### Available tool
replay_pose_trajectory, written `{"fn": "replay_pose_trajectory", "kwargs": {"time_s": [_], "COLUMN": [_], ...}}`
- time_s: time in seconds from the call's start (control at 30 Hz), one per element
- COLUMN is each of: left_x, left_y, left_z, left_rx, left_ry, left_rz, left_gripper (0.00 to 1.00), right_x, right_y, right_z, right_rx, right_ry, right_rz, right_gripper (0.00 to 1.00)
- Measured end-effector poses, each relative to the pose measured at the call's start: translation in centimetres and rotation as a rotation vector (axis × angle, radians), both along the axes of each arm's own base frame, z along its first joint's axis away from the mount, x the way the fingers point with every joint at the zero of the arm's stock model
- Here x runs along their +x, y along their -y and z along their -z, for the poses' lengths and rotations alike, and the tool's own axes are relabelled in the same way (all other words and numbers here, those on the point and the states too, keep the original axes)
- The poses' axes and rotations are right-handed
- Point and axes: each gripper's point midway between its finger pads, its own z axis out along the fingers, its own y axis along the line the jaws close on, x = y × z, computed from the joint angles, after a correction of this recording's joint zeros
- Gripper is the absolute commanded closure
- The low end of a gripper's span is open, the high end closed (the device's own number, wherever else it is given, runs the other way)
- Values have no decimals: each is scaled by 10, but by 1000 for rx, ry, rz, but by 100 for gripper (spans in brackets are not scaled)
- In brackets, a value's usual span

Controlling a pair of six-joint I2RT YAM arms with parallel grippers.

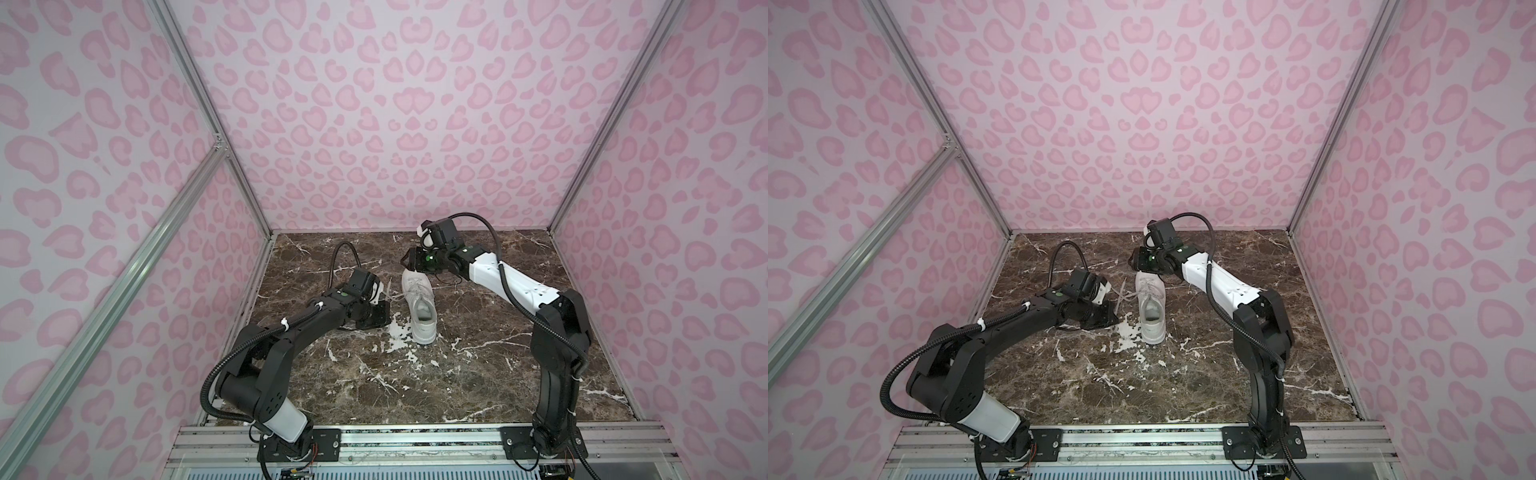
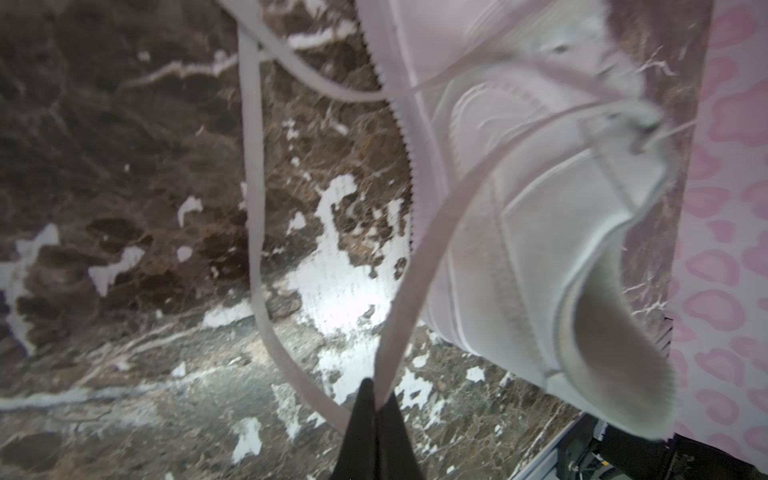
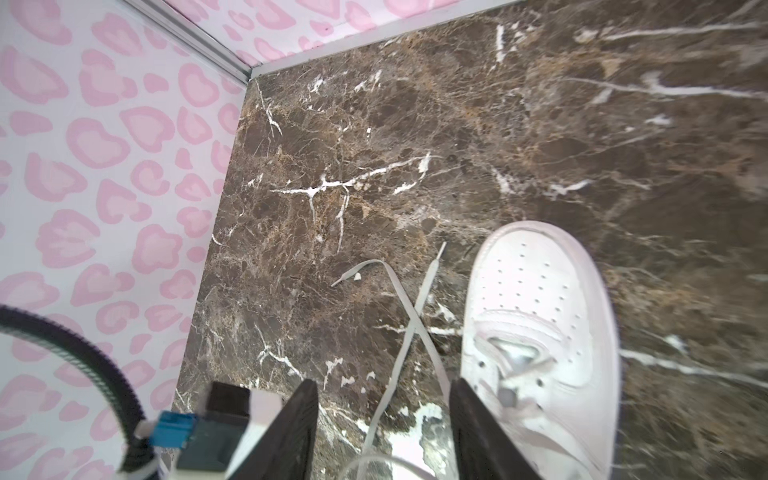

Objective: Tie the shoes

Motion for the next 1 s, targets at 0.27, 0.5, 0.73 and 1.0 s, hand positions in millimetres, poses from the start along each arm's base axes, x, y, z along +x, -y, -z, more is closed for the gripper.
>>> {"fn": "replay_pose_trajectory", "kwargs": {"time_s": [0.27,0.5,0.73,1.0], "left_x": [39,55,42,35], "left_y": [26,33,21,16], "left_z": [-38,-61,-49,-56], "left_rx": [-36,-2,74,78], "left_ry": [70,113,70,69], "left_rz": [64,122,161,164], "left_gripper": [96,96,96,96], "right_x": [-5,-11,-10,-35], "right_y": [54,80,48,16], "right_z": [-8,8,10,29], "right_rx": [-89,-132,-149,-198], "right_ry": [92,130,188,181], "right_rz": [-32,-114,-313,-498], "right_gripper": [49,50,48,45]}}
